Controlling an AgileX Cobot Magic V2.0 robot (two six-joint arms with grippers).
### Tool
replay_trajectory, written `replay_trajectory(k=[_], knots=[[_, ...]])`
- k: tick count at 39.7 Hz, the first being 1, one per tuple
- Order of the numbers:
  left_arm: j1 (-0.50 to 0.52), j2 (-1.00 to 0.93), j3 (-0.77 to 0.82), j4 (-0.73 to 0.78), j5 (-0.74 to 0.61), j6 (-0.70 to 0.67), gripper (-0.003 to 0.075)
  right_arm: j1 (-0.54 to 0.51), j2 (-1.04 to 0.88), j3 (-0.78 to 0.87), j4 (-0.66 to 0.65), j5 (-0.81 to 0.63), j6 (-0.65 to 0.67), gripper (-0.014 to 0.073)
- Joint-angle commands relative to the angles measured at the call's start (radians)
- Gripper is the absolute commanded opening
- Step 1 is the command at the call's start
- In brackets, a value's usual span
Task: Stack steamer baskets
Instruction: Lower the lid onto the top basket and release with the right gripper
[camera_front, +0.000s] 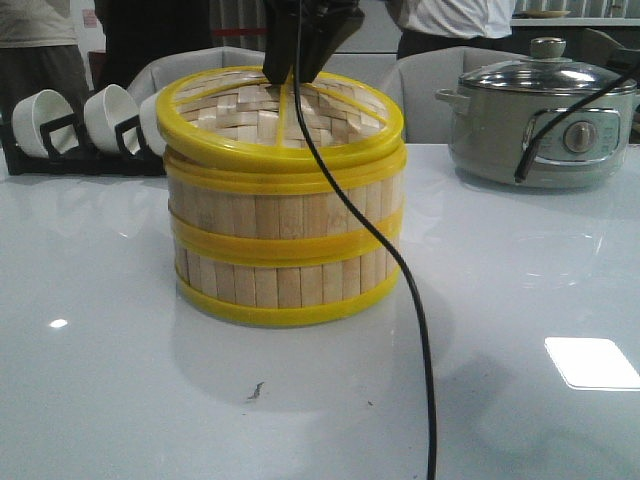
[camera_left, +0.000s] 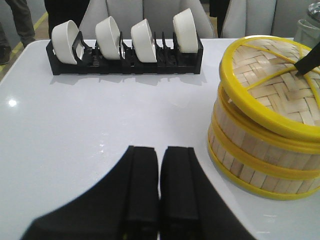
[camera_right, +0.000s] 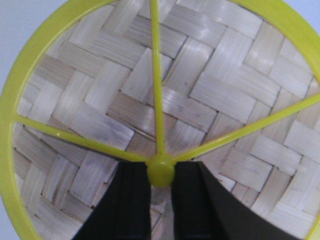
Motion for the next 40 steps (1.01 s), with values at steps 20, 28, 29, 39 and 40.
replay_trajectory(k=[20, 28, 29, 39, 40], knots=[[-0.001, 0.002, -0.029, -0.002, -0.083, -0.008, 0.0098, -0.003, -0.069, -0.069, -0.01, -0.009, -0.007, 0.0057], [-0.001, 0.002, -0.029, -0.002, -0.083, -0.008, 0.0098, -0.003, -0.069, -0.128, -0.01, 0.024, -0.007, 0.0057], [-0.001, 0.002, -0.029, -0.002, -0.083, -0.008, 0.0098, -0.003, -0.069, -0.132, -0.01, 0.028, -0.007, 0.0057], [-0.001, 0.002, -0.029, -0.002, -0.083, -0.008, 0.0098, -0.003, -0.065, -0.132, -0.01, 0.063, -0.007, 0.0057], [-0.001, 0.002, -0.029, -0.002, -0.083, -0.008, 0.0098, -0.003, -0.065, -0.132, -0.01, 0.063, -0.007, 0.0057]])
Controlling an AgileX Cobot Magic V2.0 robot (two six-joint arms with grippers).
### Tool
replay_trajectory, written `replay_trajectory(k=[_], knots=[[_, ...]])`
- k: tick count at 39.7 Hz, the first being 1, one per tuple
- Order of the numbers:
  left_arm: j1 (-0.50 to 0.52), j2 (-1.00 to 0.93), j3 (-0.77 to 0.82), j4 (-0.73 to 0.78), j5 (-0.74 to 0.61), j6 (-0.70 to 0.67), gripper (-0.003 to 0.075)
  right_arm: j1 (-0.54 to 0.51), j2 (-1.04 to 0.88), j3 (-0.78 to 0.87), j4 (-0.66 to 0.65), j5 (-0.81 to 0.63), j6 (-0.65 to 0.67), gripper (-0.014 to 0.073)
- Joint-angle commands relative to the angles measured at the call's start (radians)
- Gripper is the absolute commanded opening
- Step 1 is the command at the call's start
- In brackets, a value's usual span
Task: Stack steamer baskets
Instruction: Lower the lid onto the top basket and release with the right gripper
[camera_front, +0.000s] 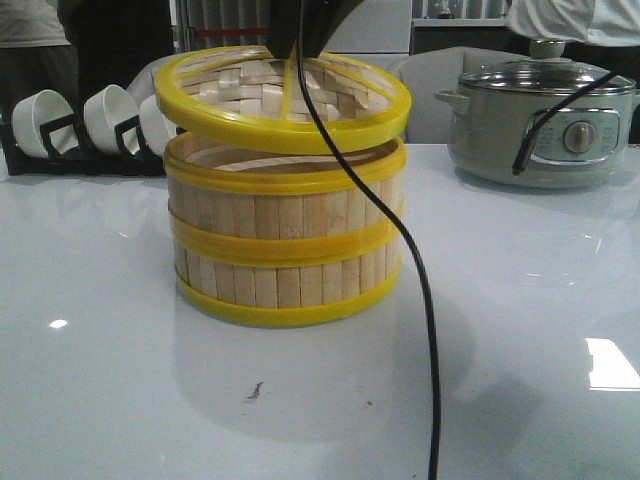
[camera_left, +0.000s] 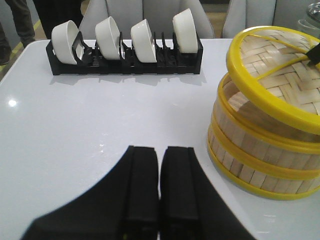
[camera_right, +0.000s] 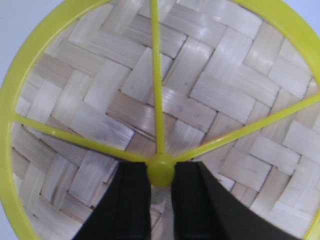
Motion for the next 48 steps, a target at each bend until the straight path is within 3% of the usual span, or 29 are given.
replay_trajectory(k=[1, 48], knots=[[-0.001, 0.002, -0.029, -0.002, -0.083, -0.008, 0.0098, -0.003, -0.068, -0.037, -0.006, -0.04, -0.007, 0.0057], [-0.001, 0.002, -0.029, -0.002, -0.083, -0.008, 0.0098, -0.003, -0.016, -0.035, -0.005, -0.024, -0.007, 0.0057]])
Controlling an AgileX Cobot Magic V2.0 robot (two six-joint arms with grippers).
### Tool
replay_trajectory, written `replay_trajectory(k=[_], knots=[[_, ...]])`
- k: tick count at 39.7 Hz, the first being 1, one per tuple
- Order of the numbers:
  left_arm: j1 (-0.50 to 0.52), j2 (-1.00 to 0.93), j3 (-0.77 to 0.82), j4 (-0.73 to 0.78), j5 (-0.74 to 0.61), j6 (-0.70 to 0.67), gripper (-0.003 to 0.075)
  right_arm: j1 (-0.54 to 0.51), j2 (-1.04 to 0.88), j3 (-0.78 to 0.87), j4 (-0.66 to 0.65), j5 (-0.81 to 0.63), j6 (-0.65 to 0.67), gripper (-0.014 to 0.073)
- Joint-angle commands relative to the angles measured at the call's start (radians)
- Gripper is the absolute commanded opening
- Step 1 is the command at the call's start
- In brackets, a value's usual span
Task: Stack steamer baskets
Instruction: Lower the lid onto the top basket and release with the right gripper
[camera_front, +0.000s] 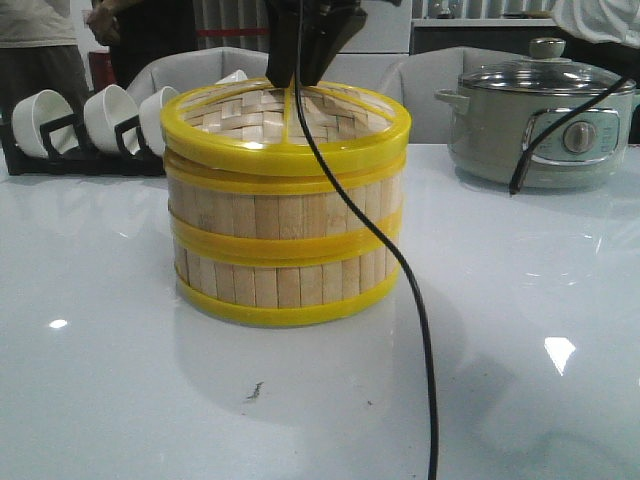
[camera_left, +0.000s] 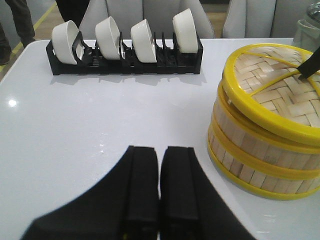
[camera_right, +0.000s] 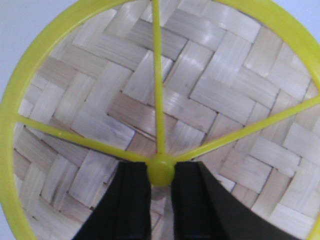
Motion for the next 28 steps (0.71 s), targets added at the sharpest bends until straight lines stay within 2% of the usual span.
replay_trajectory(k=[1, 16, 19, 24, 28], knots=[[-0.001, 0.002, -0.029, -0.002, -0.083, -0.008, 0.0098, -0.003, -0.057, -0.035, -0.003, -0.024, -0.007, 0.0057], [-0.001, 0.002, -0.029, -0.002, -0.083, -0.008, 0.0098, -0.003, -0.046, -0.035, -0.001, -0.025, -0.006, 0.0075], [-0.001, 0.002, -0.029, -0.002, -0.083, -0.008, 0.0098, -0.003, -0.046, -0.035, -0.001, -0.025, -0.006, 0.0151], [-0.001, 0.002, -0.029, -0.002, -0.083, -0.008, 0.0098, -0.003, -0.046, -0.035, -0.001, -0.03, 0.012, 0.0344], [-0.001, 0.002, -0.029, -0.002, -0.083, -0.008, 0.0098, -0.003, -0.046, -0.035, -0.001, -0.041, 0.012, 0.04]])
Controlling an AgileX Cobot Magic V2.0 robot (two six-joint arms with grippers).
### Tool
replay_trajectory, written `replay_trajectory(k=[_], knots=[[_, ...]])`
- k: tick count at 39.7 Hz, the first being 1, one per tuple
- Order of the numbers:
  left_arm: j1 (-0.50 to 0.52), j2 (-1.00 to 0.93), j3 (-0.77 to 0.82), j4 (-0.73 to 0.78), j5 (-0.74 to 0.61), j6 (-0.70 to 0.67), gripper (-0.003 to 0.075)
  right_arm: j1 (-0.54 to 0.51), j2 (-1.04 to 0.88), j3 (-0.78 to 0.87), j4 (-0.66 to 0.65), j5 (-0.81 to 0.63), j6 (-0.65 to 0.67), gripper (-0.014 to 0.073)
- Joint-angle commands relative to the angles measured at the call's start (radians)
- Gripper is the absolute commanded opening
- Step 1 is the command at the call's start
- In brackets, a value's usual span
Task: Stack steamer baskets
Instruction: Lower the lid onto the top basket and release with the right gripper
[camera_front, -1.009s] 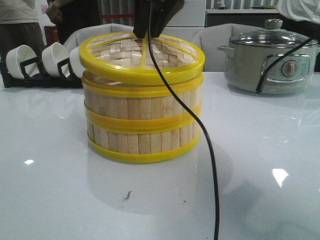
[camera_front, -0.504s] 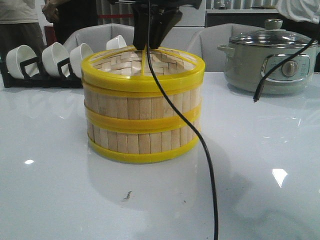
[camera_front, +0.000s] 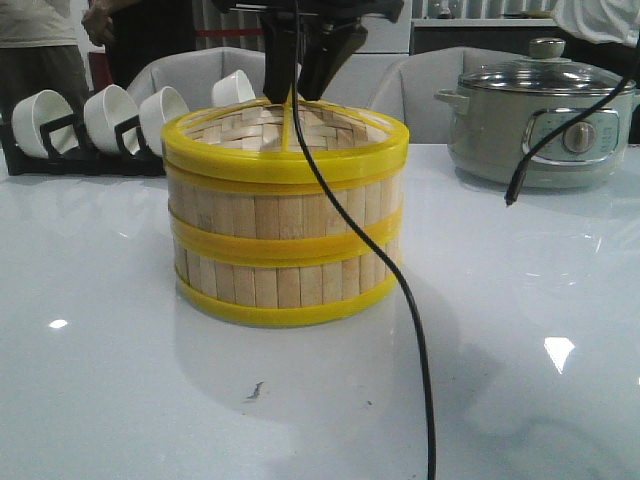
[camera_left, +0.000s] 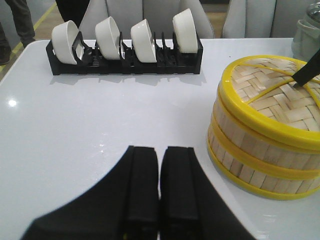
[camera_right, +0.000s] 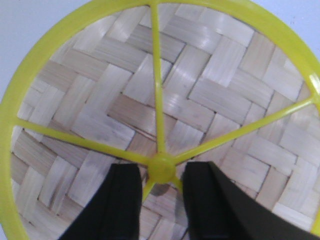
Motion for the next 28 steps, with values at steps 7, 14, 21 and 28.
replay_trajectory(k=[7, 14, 21, 28], knots=[[-0.001, 0.002, -0.029, -0.002, -0.083, -0.008, 0.0098, -0.003, -0.068, -0.035, -0.002, -0.055, 0.005, 0.0395], [-0.001, 0.002, -0.029, -0.002, -0.083, -0.008, 0.0098, -0.003, -0.076, -0.037, -0.003, -0.055, 0.005, 0.0395], [-0.001, 0.002, -0.029, -0.002, -0.083, -0.008, 0.0098, -0.012, -0.133, -0.037, -0.025, -0.07, 0.005, 0.0395], [-0.001, 0.002, -0.029, -0.002, -0.083, -0.008, 0.0098, -0.062, -0.25, -0.009, -0.055, -0.105, 0.005, 0.0395]])
